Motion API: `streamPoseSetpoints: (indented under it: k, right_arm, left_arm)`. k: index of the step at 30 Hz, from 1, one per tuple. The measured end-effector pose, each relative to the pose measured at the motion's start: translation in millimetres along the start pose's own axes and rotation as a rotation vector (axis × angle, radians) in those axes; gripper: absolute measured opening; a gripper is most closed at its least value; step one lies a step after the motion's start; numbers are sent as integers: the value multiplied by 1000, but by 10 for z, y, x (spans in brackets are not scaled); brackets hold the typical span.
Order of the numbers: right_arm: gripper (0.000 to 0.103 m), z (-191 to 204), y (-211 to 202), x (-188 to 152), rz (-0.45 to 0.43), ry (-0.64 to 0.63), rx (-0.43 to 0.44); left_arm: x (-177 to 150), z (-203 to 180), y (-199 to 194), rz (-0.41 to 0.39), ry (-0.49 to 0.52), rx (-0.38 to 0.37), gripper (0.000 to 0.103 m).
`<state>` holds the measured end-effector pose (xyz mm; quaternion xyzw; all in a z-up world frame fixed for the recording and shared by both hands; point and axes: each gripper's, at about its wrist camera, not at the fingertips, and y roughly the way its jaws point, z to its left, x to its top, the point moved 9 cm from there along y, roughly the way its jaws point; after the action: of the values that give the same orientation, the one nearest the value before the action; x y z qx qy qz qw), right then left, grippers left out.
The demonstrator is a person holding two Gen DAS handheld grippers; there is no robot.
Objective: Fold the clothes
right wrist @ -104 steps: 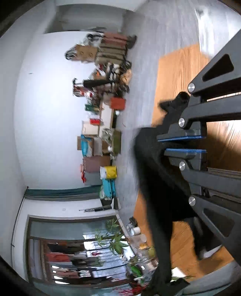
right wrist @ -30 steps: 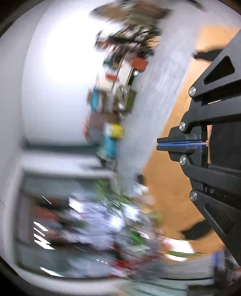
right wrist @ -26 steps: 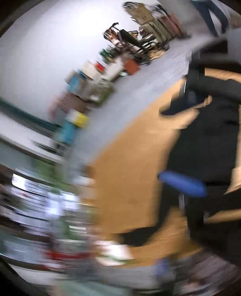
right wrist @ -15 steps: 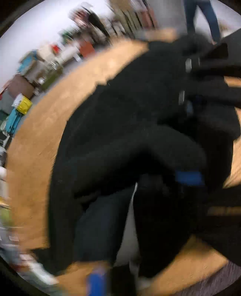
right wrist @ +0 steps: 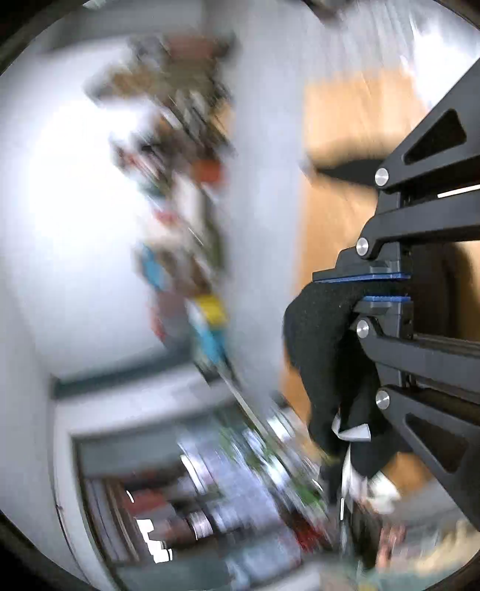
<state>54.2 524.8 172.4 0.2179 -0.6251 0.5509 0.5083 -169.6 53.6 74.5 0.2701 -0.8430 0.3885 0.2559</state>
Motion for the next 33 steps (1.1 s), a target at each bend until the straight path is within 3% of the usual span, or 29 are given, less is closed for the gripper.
streamPoseSetpoints:
  k: [2, 5, 7, 10, 12, 13, 14, 16, 17, 18, 20, 22, 24, 27, 30, 31, 33]
  right_arm:
    - [6, -464, -318, 199, -48, 1, -149]
    - [7, -877, -368, -31, 75, -106, -312]
    - [8, -837, -263, -379, 171, -167, -332]
    - [15, -613, -34, -1022, 316, -233, -274]
    - [52, -461, 124, -1514, 430, -273, -222]
    - [54, -392, 156, -1675, 453, -317, -220]
    - [59, -325, 172, -1803, 463, -370, -227]
    - [70, -19, 255, -1723, 414, -485, -233]
    - [79, 180, 284, -1667, 381, -529, -207]
    - [89, 402, 342, -1606, 349, -555, -161]
    - [93, 876, 536, -1528, 296, -589, -30]
    - [93, 1336, 844, -1664, 311, -589, 85]
    - [92, 1803, 1338, -2093, 423, -558, 236]
    - [77, 2249, 1929, -2633, 592, -527, 288]
    - [71, 2524, 2133, -2708, 612, -573, 319]
    - [65, 2610, 2188, -2717, 614, -591, 329]
    - [37, 2783, 2298, -2736, 616, -627, 349]
  left_arm:
    - [157, 338, -152, -34, 6, 131, 10]
    - [-148, 714, 66, 78, 76, 302, 10]
    - [-516, 830, 270, 146, 97, 336, 10]
    - [-957, 899, 524, 230, 93, 320, 11]
    - [-1184, 888, 623, 313, 110, 297, 18]
    - [-1283, 839, 653, 356, 129, 283, 20]
    - [-1337, 772, 646, 387, 152, 271, 28]
    - [-1346, 595, 574, 390, 195, 245, 54]
    - [-1304, 481, 508, 358, 216, 229, 79]
    - [-1268, 380, 461, 324, 236, 215, 85]
    - [-1268, 338, 516, 307, 269, 227, 85]
    - [-1372, 523, 712, 364, 242, 285, 85]
    - [-1526, 768, 942, 441, 189, 352, 85]
    - [-1764, 998, 1158, 508, 155, 360, 85]
    - [-1781, 1000, 1237, 474, 262, 361, 85]
    - [-1787, 975, 1282, 467, 300, 361, 85]
    - [-1774, 914, 1394, 445, 377, 367, 78]
